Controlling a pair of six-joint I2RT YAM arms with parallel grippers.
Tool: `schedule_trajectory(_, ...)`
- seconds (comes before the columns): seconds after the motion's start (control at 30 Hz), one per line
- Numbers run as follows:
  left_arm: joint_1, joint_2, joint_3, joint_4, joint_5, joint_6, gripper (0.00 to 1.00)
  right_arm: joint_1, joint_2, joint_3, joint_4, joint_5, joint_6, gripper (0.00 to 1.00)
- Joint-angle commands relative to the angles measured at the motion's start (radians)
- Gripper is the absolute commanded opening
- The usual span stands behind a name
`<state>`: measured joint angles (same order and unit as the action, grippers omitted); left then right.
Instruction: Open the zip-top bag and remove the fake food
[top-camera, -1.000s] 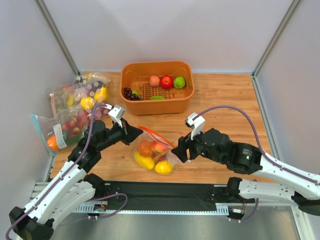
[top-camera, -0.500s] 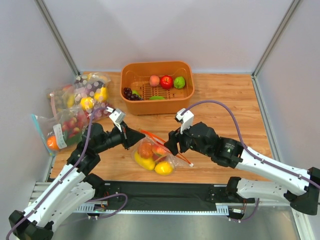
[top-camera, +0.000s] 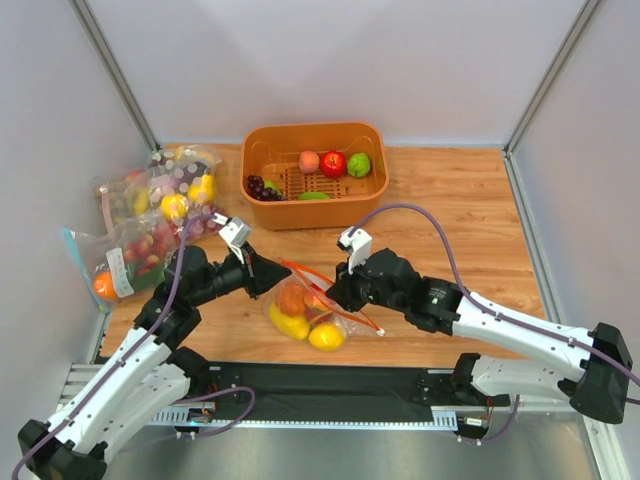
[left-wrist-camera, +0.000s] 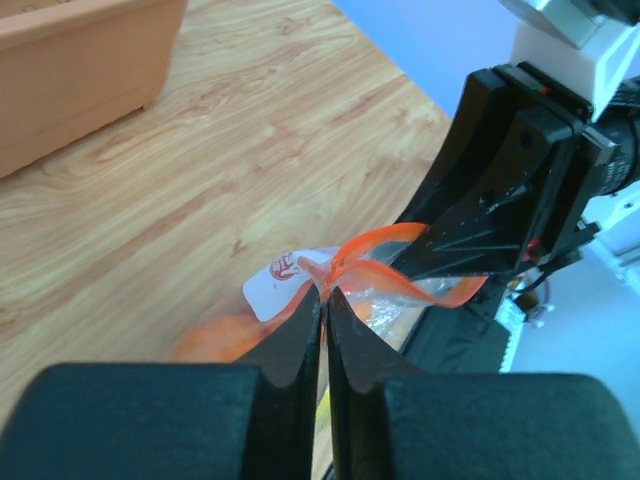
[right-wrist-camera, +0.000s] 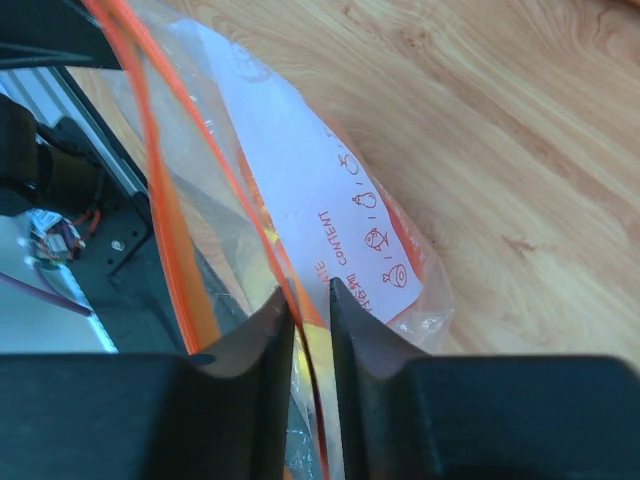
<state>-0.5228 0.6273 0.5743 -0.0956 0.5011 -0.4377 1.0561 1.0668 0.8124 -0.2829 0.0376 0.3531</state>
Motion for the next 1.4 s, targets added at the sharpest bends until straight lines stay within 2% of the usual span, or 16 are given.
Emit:
schedule_trajectory(0.0, 0.004, 0.014, 0.041, -0.032, -0.025, 0.022, 0.16, -0.002, 0.021, 0.008, 0.054, -0.022, 0.033, 0.12)
schedule_trajectory(0.03, 0.004, 0.017, 0.073, -0.082, -0.033, 0.028, 0.22, -0.002, 0.028, 0.011, 0.041, -0.019, 0.038, 0.06)
schedule_trajectory(0.07, 0.003, 0.015, 0.088, -0.11, -0.059, 0.042, 0.33, -0.002, 0.03, 0.014, 0.034, -0.01, 0.044, 0.0)
schedule_trajectory(0.17, -0.006, -0.008, 0.148, -0.213, -0.139, 0.051, 0.45, -0.002, 0.032, 0.024, 0.021, 0.019, 0.063, 0.0)
schedule_trajectory(0.33, -0.034, -0.084, 0.177, -0.302, -0.255, 0.001, 0.54, -0.002, 0.033, 0.03, -0.001, 0.068, 0.095, 0.0)
schedule_trajectory(0.5, -0.086, -0.057, 0.148, -0.297, -0.251, -0.133, 0.54, -0.002, 0.036, 0.034, -0.016, 0.082, 0.106, 0.0)
schedule_trajectory(0.8, -0.339, 0.08, 0.144, -0.208, -0.409, -0.231, 0.54, -0.002, 0.033, 0.025, -0.015, 0.078, 0.126, 0.0)
schedule_trajectory(1.1, -0.371, 0.219, 0.147, -0.13, -0.438, -0.266, 0.59, 0.005, 0.001, 0.005, -0.013, 0.058, 0.124, 0.0)
schedule_trajectory(1.37, -0.373, 0.209, 0.102, -0.029, -0.438, -0.303, 0.6, 0.01, -0.007, -0.021, -0.016, 0.041, 0.116, 0.0)
